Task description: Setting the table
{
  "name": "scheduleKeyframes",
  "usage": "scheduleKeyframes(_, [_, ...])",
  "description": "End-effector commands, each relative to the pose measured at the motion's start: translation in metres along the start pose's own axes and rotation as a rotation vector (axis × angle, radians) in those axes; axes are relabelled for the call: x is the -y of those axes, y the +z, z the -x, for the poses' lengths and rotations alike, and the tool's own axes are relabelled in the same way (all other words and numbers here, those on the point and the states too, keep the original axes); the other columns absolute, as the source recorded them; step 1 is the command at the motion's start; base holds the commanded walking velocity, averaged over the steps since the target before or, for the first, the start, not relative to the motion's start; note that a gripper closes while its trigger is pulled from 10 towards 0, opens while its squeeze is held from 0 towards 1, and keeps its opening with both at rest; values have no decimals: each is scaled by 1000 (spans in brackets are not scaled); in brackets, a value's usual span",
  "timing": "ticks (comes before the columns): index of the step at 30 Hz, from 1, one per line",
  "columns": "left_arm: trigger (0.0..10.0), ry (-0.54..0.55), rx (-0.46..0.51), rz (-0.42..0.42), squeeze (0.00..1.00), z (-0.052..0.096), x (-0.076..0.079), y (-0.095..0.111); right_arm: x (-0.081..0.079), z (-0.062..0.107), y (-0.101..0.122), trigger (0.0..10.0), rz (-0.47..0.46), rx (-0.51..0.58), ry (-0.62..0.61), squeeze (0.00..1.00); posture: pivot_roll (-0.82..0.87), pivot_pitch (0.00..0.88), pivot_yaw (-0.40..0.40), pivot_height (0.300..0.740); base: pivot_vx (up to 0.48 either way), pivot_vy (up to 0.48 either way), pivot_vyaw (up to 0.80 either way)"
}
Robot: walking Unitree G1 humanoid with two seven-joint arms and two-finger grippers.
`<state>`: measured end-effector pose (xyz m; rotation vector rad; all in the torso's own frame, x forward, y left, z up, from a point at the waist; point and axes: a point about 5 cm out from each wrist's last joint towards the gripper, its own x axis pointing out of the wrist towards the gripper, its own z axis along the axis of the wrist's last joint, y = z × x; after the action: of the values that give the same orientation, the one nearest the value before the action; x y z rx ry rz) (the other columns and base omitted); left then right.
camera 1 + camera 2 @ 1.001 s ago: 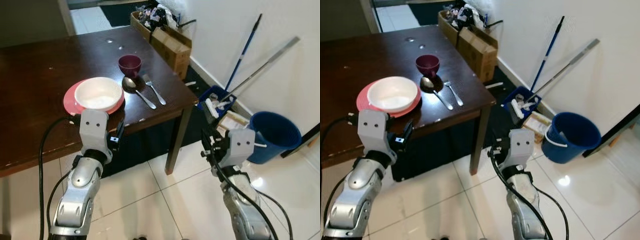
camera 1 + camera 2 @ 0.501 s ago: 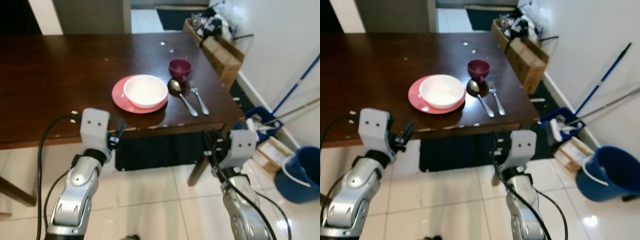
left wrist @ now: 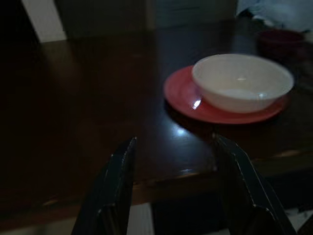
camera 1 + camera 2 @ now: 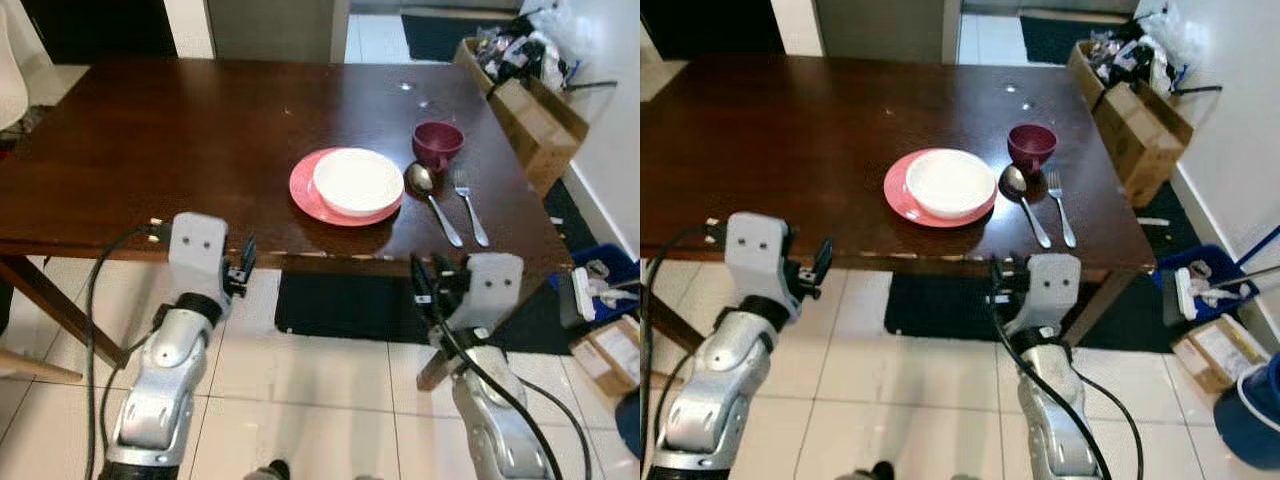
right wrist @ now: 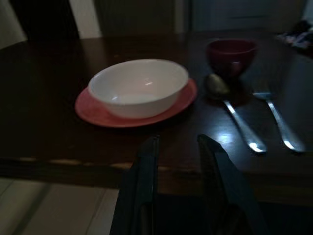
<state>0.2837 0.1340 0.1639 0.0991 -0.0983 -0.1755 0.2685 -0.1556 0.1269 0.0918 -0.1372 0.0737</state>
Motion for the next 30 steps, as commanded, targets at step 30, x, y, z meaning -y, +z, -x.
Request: scheduleKeyframes(30, [10000,-14,2,1,0,0,4,-3,-3,4,-1,10000,-14,-10,28,0,-117,0,16,740,368,0,0])
